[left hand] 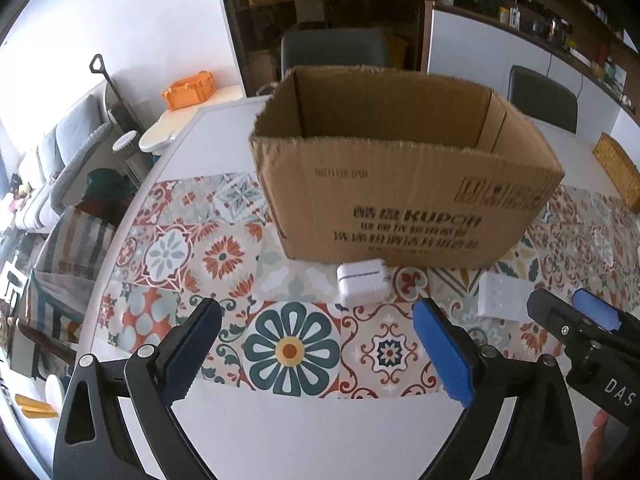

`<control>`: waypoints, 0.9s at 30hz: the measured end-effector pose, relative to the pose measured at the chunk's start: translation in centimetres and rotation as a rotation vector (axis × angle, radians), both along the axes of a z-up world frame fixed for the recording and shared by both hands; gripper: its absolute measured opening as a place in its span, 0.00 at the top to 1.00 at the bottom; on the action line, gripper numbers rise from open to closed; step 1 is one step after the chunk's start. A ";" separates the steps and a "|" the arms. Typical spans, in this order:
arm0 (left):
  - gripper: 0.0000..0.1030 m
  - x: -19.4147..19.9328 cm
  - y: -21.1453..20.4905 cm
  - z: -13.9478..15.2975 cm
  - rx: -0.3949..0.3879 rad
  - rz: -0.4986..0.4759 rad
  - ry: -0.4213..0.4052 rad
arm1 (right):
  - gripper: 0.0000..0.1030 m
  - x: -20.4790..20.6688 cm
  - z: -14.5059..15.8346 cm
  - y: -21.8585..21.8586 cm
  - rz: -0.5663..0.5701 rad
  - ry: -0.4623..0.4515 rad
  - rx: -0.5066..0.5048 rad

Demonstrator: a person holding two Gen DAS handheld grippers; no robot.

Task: Organize rigid objects
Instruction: 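Withdraw both grippers from the box back toward the table items, then close the left gripper on the white charger while the right gripper closes on the white plate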

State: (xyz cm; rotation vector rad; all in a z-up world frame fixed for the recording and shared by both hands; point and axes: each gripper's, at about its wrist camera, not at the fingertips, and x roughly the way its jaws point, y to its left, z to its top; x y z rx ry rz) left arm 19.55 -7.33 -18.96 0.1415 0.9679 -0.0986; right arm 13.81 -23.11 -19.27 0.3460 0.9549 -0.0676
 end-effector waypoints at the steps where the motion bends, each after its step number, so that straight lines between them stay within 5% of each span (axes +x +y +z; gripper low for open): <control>1: 0.05 0.1 -0.1 -0.3 0.004 -0.003 0.005 | 0.19 0.0 -0.3 -0.1 -0.002 0.005 0.004; 27: 0.05 2.0 -1.0 -5.8 0.050 -0.016 0.099 | 0.19 2.8 -7.5 -1.4 -0.058 0.215 -0.027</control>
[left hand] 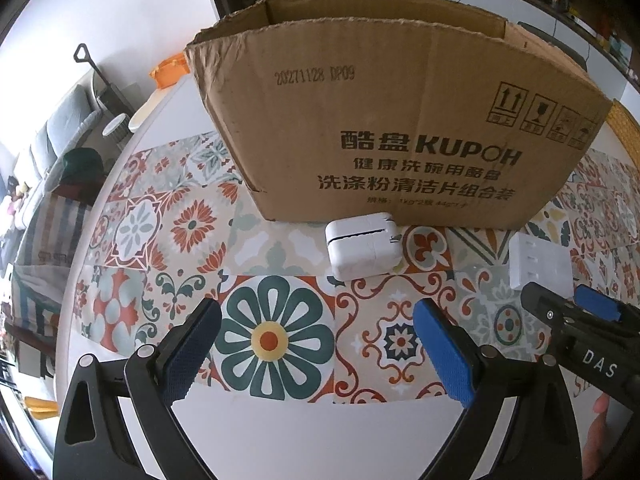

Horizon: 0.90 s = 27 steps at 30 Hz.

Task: Organize rigid objects
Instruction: 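Close the left gripper on the white charger while the right gripper closes on the white plate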

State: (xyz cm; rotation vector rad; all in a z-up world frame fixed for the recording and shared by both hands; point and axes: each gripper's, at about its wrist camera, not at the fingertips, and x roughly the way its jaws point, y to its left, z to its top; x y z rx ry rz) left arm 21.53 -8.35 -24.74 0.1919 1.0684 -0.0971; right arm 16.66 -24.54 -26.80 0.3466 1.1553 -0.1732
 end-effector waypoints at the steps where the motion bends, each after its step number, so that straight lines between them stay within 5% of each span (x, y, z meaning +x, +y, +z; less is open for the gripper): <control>1: 0.05 0.1 0.1 -0.1 0.003 0.001 0.000 | 0.19 0.2 -0.1 0.0 -0.001 0.002 -0.004; 11: 0.05 0.7 0.5 -1.1 0.008 0.016 0.013 | 0.19 2.6 -1.9 0.5 -0.025 0.058 -0.060; 27: 0.05 0.4 0.6 -1.5 0.009 0.016 -0.016 | 0.26 4.4 -2.4 1.7 0.004 0.024 -0.116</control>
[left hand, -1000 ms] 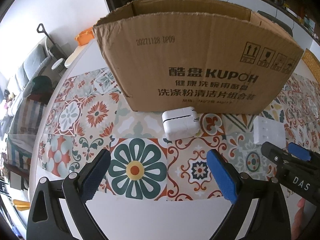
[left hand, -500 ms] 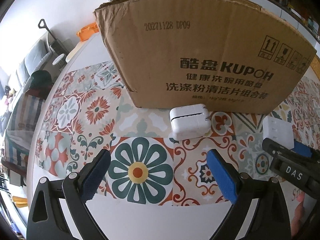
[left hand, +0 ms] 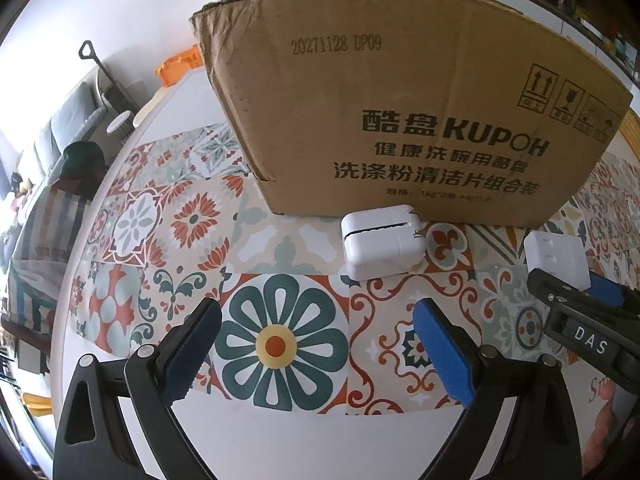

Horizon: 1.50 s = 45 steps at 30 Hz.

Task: Organize rigid objects
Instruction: 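Close the left gripper on the white charger while the right gripper closes on the white plate, then lift and carry the charger and plate over the cardboard box with both grippers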

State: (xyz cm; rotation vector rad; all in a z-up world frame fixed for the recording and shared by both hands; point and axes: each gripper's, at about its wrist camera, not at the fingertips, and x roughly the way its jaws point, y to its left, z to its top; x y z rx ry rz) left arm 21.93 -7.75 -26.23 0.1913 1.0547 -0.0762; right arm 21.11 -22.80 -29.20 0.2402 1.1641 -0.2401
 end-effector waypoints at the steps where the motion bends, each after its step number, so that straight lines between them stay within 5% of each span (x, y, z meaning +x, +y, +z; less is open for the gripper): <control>1: 0.05 -0.1 0.0 0.1 -0.005 0.000 -0.007 | 0.26 -0.8 0.2 0.1 0.001 -0.002 0.004; 10: 0.05 0.0 0.2 1.3 -0.092 0.013 -0.071 | 0.26 -3.4 2.8 0.3 0.030 -0.070 0.019; 17: 0.09 0.4 -1.5 1.1 -0.088 -0.021 -0.132 | 0.26 -3.2 3.9 -0.3 0.050 -0.097 0.011; 31: 0.54 3.4 -3.1 -1.8 -0.126 -0.045 -0.036 | 0.26 -1.8 2.6 -1.9 0.050 -0.074 0.032; 45: 0.55 3.0 -1.3 -1.1 -0.189 -0.071 -0.043 | 0.26 -1.9 3.0 -1.1 0.061 -0.080 0.040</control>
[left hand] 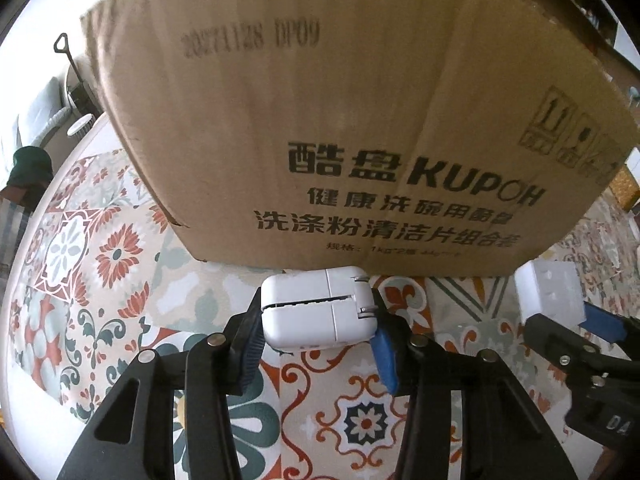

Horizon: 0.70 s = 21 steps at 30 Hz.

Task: Organize rigid objects
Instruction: 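Lift and carry the charger and plate over the cardboard box with both grippers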

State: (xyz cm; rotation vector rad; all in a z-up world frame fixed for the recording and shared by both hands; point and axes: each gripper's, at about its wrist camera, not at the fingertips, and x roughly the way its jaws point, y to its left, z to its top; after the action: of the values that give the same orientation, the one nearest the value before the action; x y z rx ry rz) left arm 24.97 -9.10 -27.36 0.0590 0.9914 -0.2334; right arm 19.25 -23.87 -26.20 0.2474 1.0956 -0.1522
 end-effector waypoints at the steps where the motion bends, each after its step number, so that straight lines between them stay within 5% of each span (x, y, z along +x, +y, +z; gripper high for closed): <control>1: 0.55 -0.3 0.2 0.4 0.000 -0.006 -0.008 | 0.26 -0.1 0.1 0.2 0.003 -0.002 0.000; 21: 0.55 -4.9 2.9 7.4 -0.053 -0.021 -0.091 | 0.26 -3.8 5.5 1.9 0.018 -0.085 0.004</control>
State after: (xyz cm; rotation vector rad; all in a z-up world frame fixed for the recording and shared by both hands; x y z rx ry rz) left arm 20.09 -6.23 -19.97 0.0312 0.8938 -0.2742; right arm 15.44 -22.00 -20.70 0.2456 1.0134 -0.1222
